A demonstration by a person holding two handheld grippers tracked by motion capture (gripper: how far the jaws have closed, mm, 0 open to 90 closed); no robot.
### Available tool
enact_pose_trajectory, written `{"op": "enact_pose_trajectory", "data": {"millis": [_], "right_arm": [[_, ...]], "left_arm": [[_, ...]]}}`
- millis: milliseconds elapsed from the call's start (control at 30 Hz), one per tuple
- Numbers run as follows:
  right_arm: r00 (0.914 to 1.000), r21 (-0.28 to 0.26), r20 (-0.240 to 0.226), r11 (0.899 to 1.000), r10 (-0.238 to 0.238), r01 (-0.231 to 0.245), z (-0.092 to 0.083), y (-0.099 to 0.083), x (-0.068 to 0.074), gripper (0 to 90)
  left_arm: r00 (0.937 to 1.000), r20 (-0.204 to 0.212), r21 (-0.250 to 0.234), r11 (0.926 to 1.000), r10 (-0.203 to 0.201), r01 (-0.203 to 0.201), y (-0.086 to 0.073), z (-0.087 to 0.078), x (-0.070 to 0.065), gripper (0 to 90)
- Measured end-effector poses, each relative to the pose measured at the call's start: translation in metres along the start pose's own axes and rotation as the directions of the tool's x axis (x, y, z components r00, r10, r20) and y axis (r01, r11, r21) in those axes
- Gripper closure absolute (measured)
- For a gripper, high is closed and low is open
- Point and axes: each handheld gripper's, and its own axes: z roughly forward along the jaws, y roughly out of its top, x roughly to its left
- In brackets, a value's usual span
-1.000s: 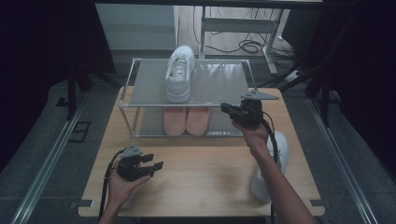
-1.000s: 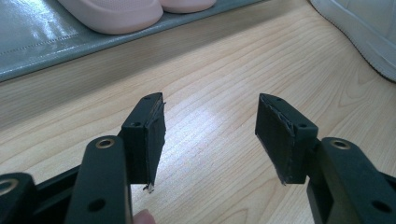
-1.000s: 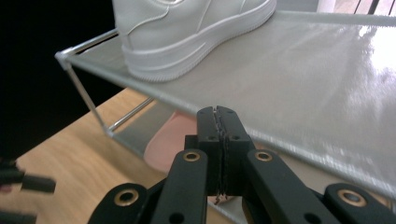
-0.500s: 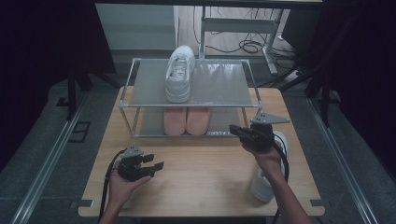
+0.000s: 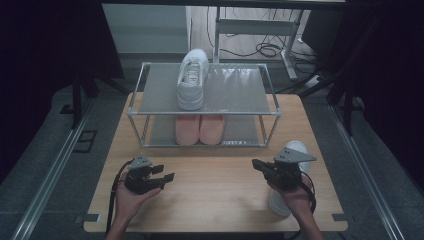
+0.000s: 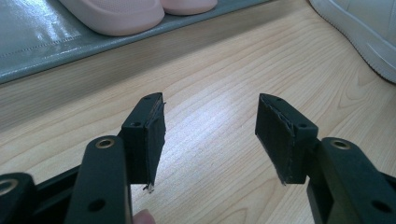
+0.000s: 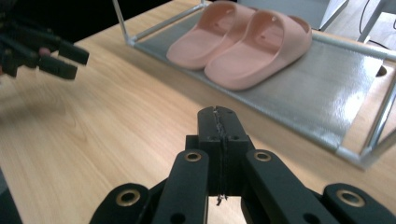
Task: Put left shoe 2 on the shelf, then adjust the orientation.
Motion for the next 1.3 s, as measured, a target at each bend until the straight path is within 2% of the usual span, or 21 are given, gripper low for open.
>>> {"op": "enact_pose_trajectory", "data": {"millis": [367,700,867,1000,1067,1300], "right_arm": [[0.9994,0.013,0.031,1.000,0.014,-0.015,-0.013,-0.029,0.006,89.5],[0.9981,0.085,0.062,0.996,-0.003,-0.003,-0.015,-0.048,0.016,89.3],[0.9923,0.121,0.123,0.993,-0.015,0.000,-0.022,-0.059,0.019,89.4],[0.9811,0.157,0.190,0.988,-0.035,0.005,-0.026,-0.067,0.019,89.6],[0.9827,0.140,0.184,0.990,-0.019,-0.007,-0.028,-0.070,0.016,89.6],[0.9756,0.158,0.215,0.987,-0.044,0.010,-0.028,-0.069,0.019,89.7]], "left_arm": [[1.0000,-0.001,0.003,1.0000,0.000,0.000,-0.001,0.000,-0.001,43.1],[1.0000,0.004,0.008,1.0000,0.003,-0.003,-0.002,0.001,-0.001,43.1],[1.0000,0.003,0.007,1.0000,0.003,-0.003,-0.001,0.001,-0.001,43.1],[1.0000,0.002,0.009,1.0000,0.004,-0.004,-0.001,0.002,-0.002,43.1],[1.0000,0.002,0.012,0.9999,0.004,-0.004,-0.001,0.002,-0.002,43.1],[1.0000,0.003,0.014,0.9999,0.003,-0.003,-0.002,0.003,-0.001,43.0]]}}
